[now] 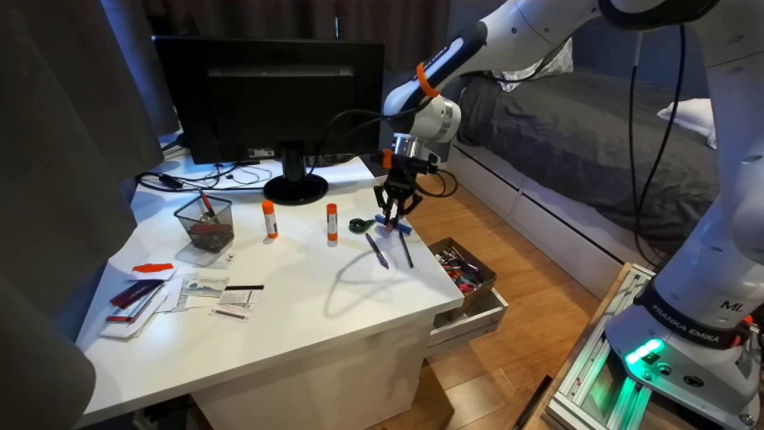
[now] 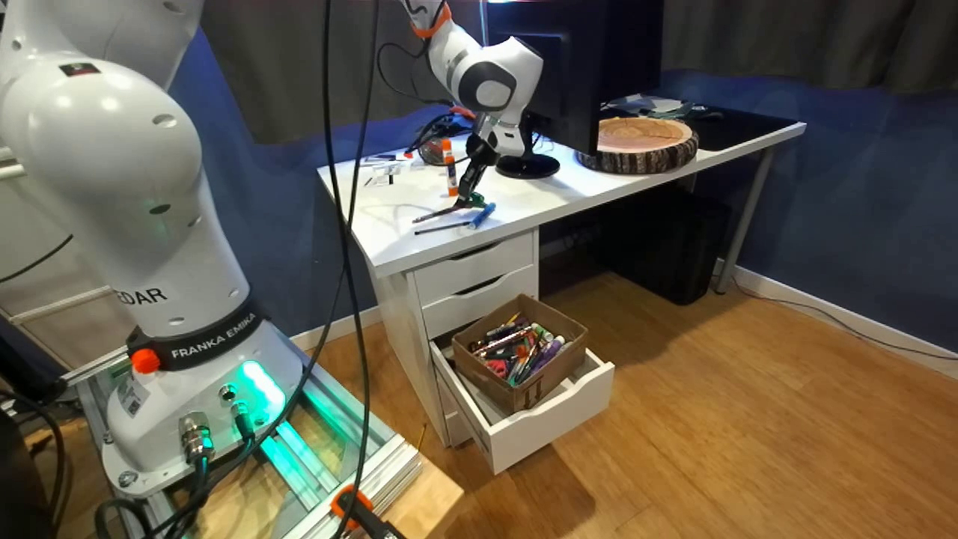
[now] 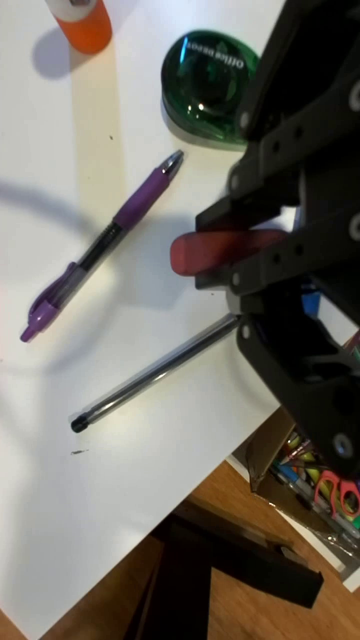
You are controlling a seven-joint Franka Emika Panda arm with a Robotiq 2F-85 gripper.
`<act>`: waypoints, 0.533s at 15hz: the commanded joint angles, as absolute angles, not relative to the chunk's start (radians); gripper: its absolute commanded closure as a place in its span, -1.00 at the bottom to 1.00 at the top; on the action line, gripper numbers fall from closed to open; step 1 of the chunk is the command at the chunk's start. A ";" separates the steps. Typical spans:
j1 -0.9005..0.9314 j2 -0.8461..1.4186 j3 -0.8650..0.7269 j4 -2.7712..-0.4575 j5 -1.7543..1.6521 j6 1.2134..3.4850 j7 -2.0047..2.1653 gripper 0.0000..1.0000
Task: Put the eraser inside the box
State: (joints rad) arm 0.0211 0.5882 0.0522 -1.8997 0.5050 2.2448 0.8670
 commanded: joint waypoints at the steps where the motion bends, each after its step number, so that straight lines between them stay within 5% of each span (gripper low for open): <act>1: 0.003 0.415 0.048 -2.045 0.532 2.251 0.784 0.89; 8: -0.067 0.239 -0.069 -2.260 0.510 2.185 0.744 0.89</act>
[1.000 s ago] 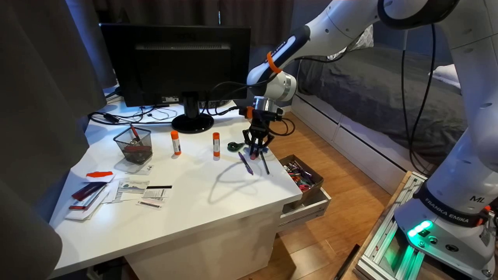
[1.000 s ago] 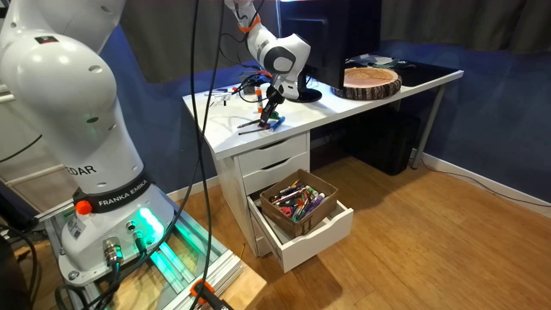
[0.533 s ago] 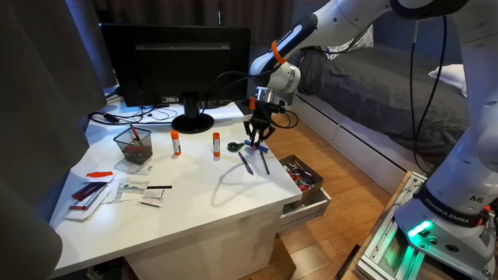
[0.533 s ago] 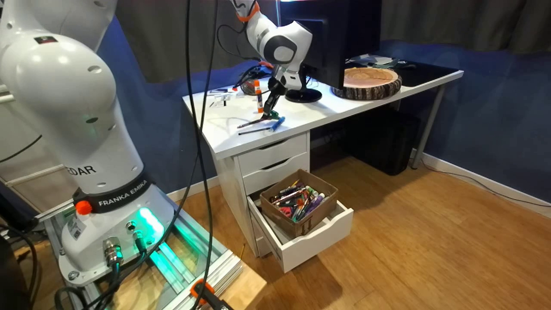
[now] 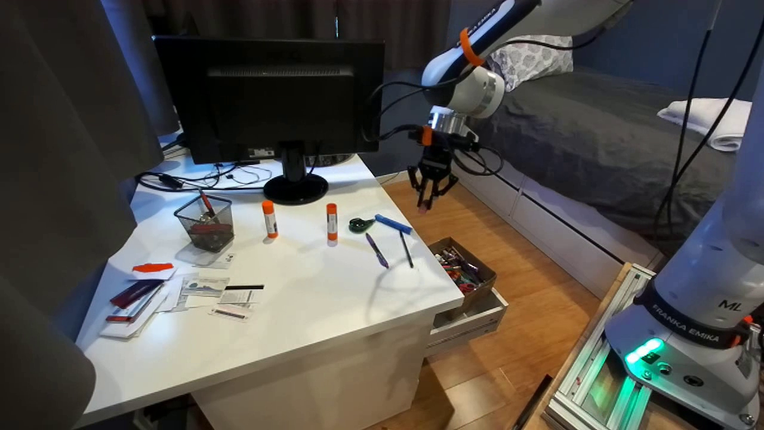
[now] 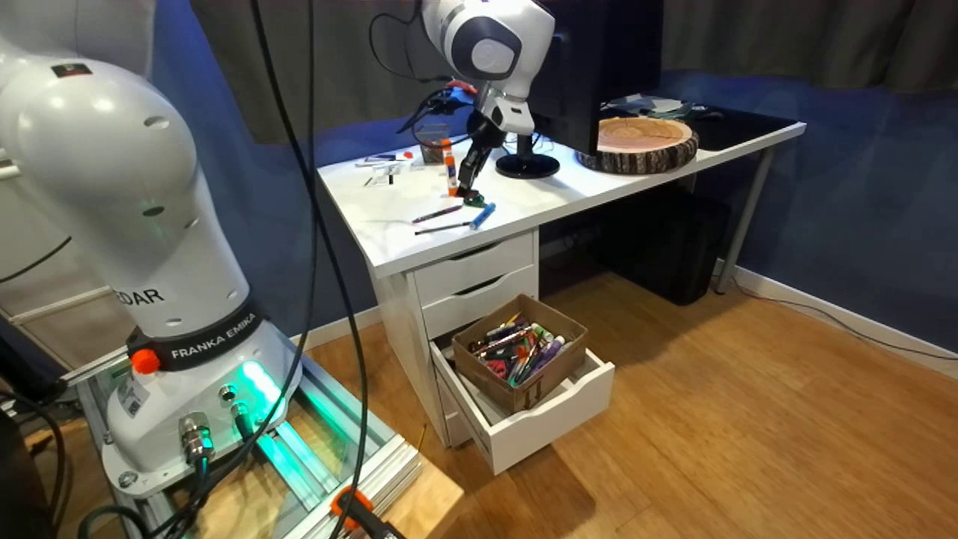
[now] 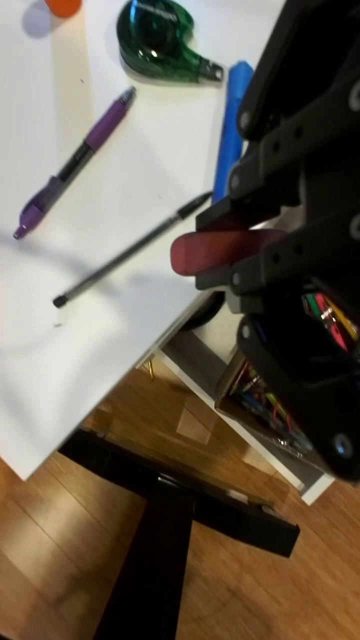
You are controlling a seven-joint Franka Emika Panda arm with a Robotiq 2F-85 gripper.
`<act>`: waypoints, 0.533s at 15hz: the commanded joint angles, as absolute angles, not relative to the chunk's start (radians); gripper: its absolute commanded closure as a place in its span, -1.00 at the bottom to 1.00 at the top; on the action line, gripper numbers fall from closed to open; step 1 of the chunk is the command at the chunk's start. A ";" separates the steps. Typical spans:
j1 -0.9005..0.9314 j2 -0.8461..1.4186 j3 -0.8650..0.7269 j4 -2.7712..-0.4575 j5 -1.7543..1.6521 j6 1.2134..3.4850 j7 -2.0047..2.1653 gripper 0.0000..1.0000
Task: Put the eraser inside the box
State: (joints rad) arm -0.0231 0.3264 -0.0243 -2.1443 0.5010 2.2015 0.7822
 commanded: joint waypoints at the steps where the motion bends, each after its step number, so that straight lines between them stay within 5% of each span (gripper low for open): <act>1: -0.087 0.234 -0.089 -2.281 0.514 2.181 0.730 0.89; 8: -0.171 0.302 -0.170 -2.296 0.523 2.189 0.701 0.89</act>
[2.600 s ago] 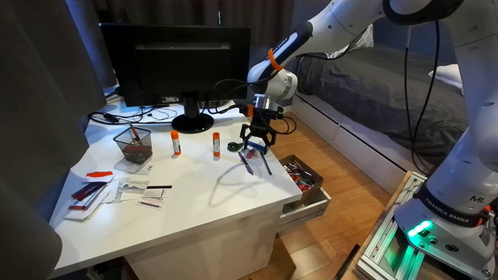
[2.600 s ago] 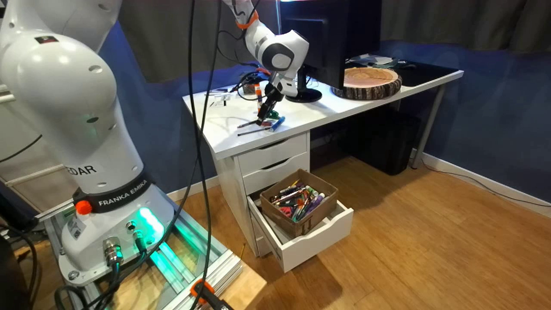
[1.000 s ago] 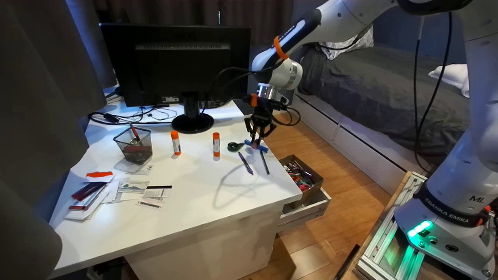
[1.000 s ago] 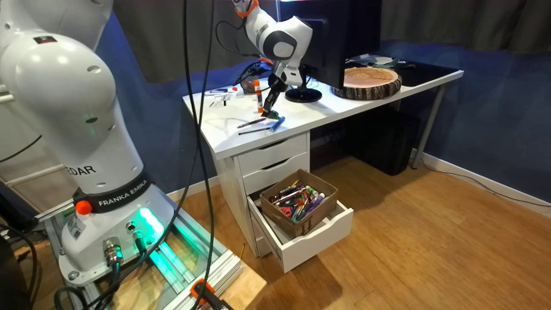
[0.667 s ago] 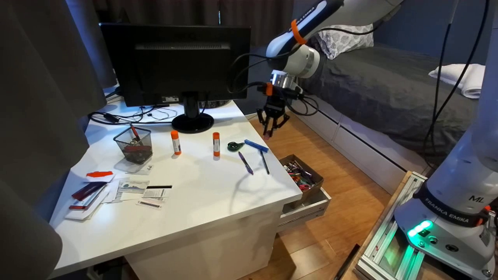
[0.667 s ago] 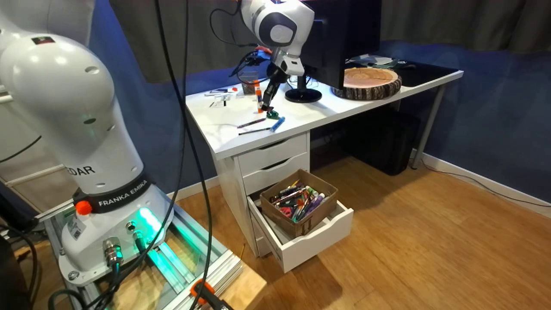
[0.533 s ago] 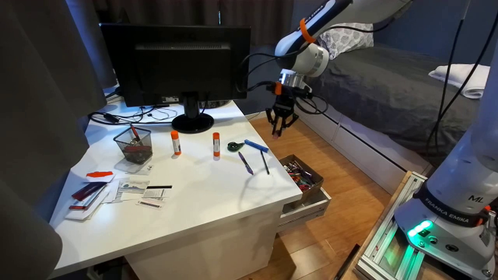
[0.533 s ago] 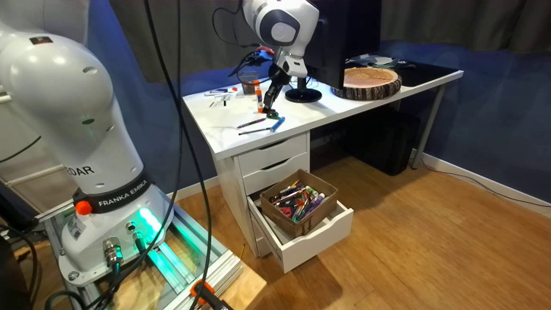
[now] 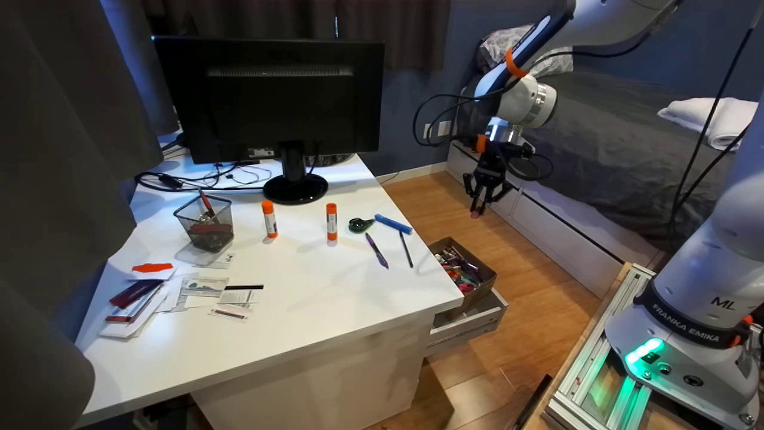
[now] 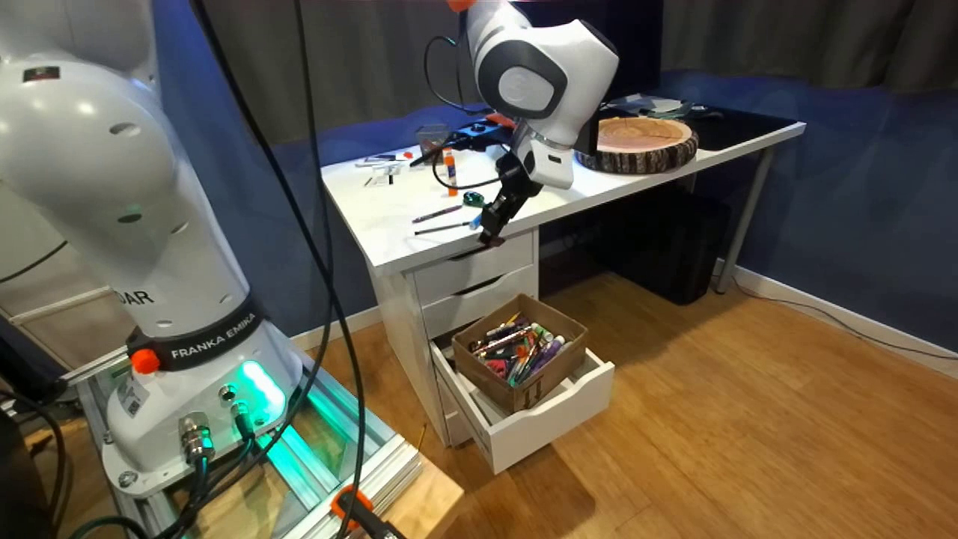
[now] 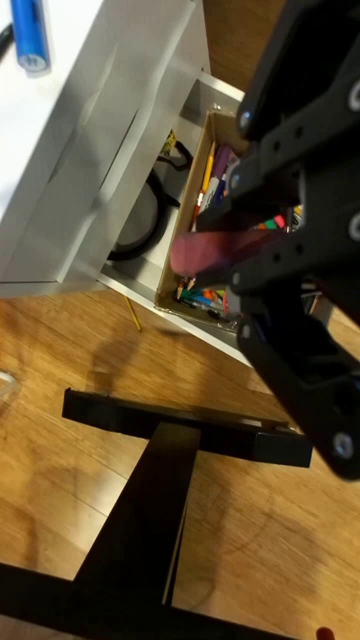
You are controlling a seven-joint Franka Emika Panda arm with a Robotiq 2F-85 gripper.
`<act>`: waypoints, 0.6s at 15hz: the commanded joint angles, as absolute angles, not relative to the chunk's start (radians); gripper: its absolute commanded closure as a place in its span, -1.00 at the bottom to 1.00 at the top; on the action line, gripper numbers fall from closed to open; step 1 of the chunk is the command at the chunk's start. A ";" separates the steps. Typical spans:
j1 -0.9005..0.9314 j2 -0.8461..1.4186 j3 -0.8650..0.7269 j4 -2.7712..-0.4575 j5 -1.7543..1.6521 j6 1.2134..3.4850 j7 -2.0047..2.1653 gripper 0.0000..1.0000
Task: Put the eraser inside the box
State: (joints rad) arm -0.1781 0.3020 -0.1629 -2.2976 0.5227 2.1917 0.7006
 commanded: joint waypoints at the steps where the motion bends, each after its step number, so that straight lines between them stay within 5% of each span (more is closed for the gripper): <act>1: -0.180 0.316 -0.175 -2.295 0.527 2.188 0.689 0.54; 4: -0.173 0.319 -0.176 -2.292 0.526 2.189 0.690 0.54; 5: -0.170 0.319 -0.174 -2.291 0.526 2.189 0.691 0.89; 9: -0.181 0.496 -0.160 -2.146 0.534 2.123 0.693 0.89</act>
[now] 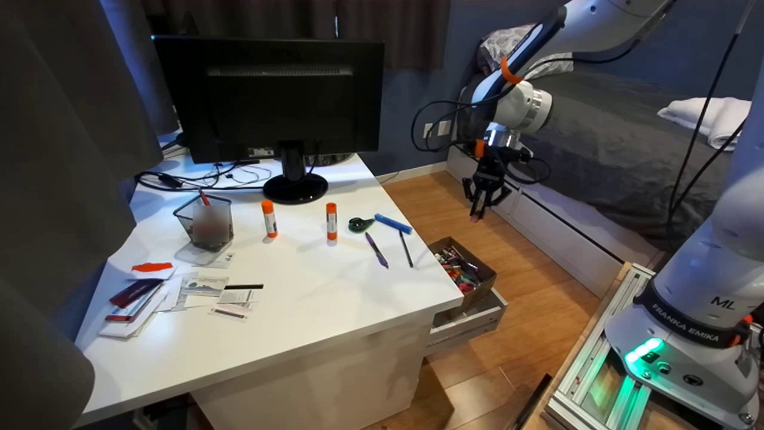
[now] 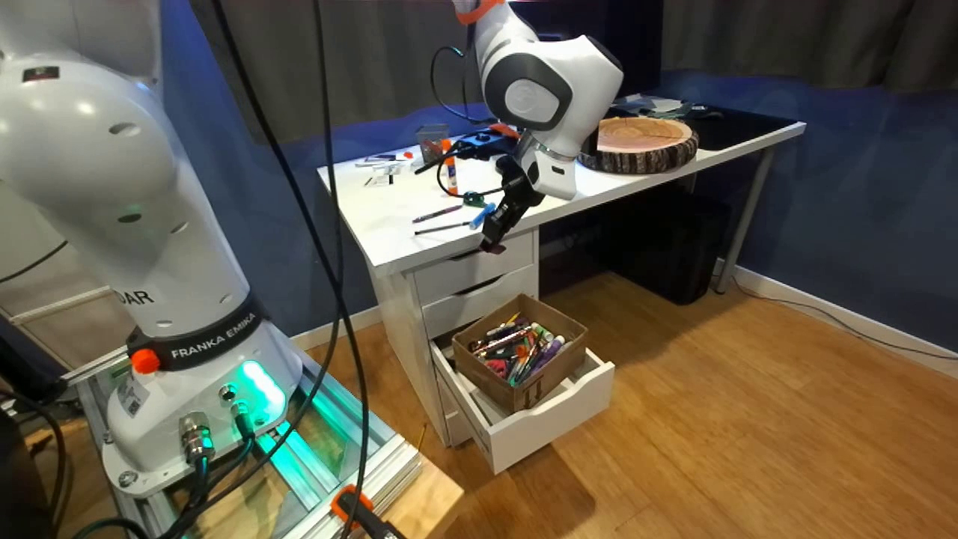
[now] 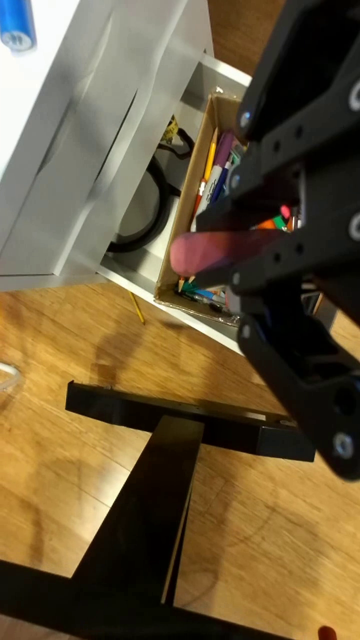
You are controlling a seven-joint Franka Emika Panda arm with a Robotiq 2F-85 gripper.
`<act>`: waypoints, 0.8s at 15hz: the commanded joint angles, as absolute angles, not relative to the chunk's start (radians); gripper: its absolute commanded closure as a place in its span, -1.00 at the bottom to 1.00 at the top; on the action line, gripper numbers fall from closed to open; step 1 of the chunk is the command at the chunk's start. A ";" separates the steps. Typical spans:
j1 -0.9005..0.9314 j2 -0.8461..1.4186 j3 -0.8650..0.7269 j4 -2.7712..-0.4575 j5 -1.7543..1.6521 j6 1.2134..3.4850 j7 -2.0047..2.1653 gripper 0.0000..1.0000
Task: Put the eraser inside the box
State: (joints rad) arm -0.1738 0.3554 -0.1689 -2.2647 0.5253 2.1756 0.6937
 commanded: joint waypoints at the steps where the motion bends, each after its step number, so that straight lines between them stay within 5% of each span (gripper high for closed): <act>1: -0.187 0.547 -0.154 -2.106 0.542 2.103 0.682 0.89; 12: -0.225 0.935 -0.114 -1.765 0.587 2.150 0.659 0.89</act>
